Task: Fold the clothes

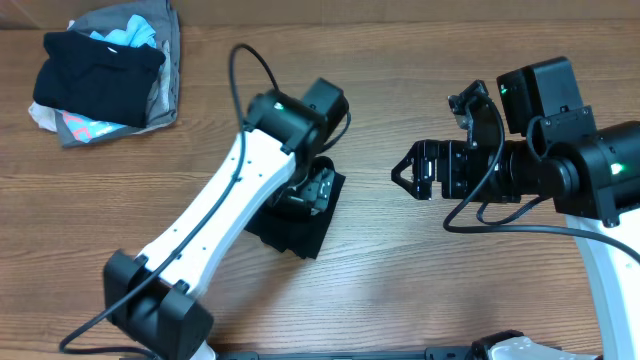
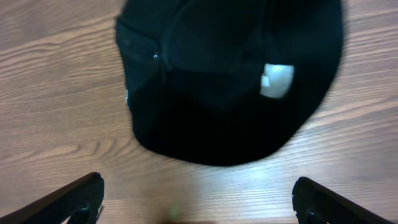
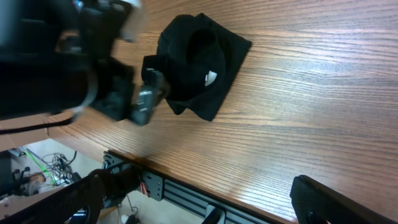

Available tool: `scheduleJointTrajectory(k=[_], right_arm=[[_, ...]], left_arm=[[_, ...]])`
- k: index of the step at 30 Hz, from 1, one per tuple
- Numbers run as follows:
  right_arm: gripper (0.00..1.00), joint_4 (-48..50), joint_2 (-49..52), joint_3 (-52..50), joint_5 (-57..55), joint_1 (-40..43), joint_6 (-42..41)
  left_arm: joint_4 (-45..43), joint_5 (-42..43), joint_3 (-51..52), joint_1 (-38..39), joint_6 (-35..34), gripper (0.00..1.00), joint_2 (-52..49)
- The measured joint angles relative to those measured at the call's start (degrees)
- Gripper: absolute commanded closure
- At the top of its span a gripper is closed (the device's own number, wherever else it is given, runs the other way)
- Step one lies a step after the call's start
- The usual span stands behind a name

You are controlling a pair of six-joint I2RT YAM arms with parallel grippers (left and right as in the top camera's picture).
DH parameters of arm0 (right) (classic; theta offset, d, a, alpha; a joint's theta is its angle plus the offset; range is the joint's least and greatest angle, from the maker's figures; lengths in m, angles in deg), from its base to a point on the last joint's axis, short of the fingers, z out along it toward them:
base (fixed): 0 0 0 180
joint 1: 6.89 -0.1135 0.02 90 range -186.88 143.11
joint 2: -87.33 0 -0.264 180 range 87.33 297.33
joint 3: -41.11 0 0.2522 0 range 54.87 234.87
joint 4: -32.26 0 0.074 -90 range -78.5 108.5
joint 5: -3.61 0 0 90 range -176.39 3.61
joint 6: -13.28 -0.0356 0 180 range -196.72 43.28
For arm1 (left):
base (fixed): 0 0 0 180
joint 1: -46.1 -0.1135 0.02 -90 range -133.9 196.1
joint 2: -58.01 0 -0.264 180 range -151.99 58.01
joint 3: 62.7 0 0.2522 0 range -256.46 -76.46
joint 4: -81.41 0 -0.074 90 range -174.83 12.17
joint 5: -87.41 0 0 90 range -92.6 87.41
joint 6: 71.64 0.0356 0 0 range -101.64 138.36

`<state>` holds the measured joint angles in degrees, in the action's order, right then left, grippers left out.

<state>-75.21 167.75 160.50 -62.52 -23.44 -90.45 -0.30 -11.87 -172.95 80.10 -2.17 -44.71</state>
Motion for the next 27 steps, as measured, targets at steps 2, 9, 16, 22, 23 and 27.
scheduleJointTrajectory(k=[2,9,16,22,23,27], right_arm=[[0.00,0.00,0.00,0.00,0.13,0.02,-0.09],[0.00,-0.02,0.00,0.00,0.26,0.00,-0.17],[0.00,-0.04,0.00,0.00,0.31,0.00,-0.20],[0.00,-0.31,0.00,0.00,0.31,0.00,-0.20],[0.00,-0.33,0.00,0.00,0.33,0.00,-0.17],[0.00,-0.39,0.00,0.00,0.31,0.00,-0.20]], left_arm=[[-3.21,-0.09,4.00,0.44,1.16,0.03,-0.63],[-10.14,0.11,12.61,3.63,3.65,0.04,-1.42],[-13.90,4.15,16.87,7.41,4.33,0.05,-1.42],[-17.25,5.66,22.75,9.55,4.42,0.08,-1.44],[-17.81,5.66,23.76,9.64,4.42,0.11,-1.44],[-18.34,6.47,26.23,9.64,4.17,0.20,-1.44]])
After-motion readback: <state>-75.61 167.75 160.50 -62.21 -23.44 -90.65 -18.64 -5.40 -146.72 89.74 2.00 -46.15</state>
